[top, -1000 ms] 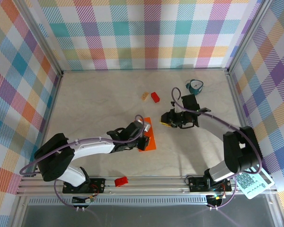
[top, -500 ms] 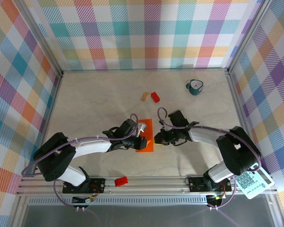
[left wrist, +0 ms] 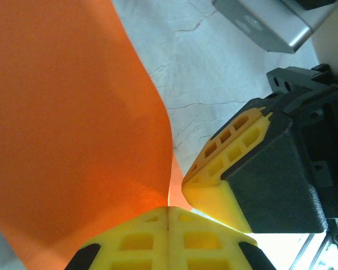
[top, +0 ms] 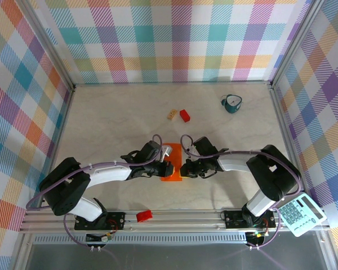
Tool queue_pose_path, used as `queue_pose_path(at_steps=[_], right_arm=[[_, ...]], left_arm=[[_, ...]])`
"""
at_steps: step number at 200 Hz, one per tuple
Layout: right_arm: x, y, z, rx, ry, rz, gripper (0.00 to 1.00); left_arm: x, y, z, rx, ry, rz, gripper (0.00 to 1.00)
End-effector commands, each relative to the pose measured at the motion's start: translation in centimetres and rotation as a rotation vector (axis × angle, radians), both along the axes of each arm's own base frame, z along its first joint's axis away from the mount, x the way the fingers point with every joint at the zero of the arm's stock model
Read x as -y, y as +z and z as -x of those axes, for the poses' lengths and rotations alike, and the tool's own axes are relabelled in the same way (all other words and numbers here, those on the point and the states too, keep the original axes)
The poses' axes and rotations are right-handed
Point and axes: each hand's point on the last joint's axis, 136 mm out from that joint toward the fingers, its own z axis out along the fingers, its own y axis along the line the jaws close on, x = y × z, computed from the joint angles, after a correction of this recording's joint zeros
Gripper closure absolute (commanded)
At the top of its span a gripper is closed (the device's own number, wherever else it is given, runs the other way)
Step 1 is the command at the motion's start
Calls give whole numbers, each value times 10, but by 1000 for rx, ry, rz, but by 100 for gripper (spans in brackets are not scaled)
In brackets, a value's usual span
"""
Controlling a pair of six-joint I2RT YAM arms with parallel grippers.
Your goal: Fold a paper plane with a square sheet of paper (fold left side to right side)
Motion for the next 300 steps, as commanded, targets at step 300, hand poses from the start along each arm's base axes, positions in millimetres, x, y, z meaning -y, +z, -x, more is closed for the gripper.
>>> queue_pose_path(at_steps=[300], right_arm=[[16,-32,9,-33,23,185,100]], left_arm=[[-35,-25,-30,-37,-45,-180,100]])
